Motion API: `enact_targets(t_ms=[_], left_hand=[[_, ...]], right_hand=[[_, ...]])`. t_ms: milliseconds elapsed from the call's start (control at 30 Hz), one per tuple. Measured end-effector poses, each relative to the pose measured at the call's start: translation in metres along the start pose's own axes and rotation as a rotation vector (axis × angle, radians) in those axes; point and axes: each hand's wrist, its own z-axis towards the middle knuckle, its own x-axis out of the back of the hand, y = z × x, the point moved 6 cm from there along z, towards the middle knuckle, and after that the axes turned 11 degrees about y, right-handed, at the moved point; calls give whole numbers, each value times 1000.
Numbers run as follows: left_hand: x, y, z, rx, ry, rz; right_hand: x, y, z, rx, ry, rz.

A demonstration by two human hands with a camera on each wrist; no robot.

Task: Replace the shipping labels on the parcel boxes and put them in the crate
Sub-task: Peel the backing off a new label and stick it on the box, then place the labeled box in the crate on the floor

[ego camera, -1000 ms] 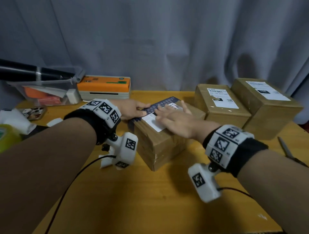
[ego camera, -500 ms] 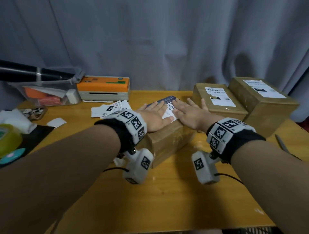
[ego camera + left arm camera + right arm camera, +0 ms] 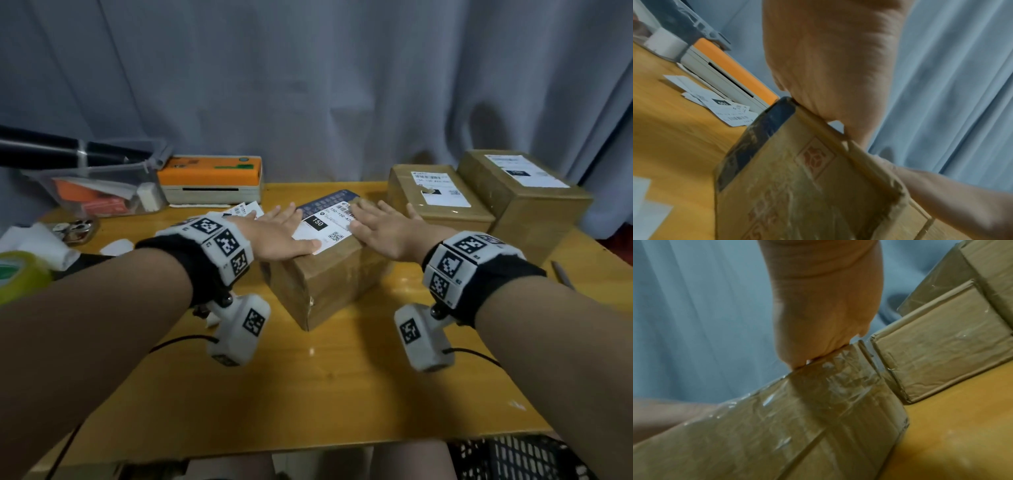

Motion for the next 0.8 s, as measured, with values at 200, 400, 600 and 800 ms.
enact_targets(t_ms=[200, 400, 600, 800], left_hand=[[2, -16, -6, 39, 25, -93], [18, -25, 8, 158, 226, -412], [12, -28, 16, 171, 229, -520], [19, -39, 5, 159, 482, -769]], right_hand=[[3, -1, -4, -100, 67, 12], [17, -1, -31, -387, 486, 408], [-43, -13, -34, -776, 250, 1322], [-40, -39, -22, -582, 282, 1520]])
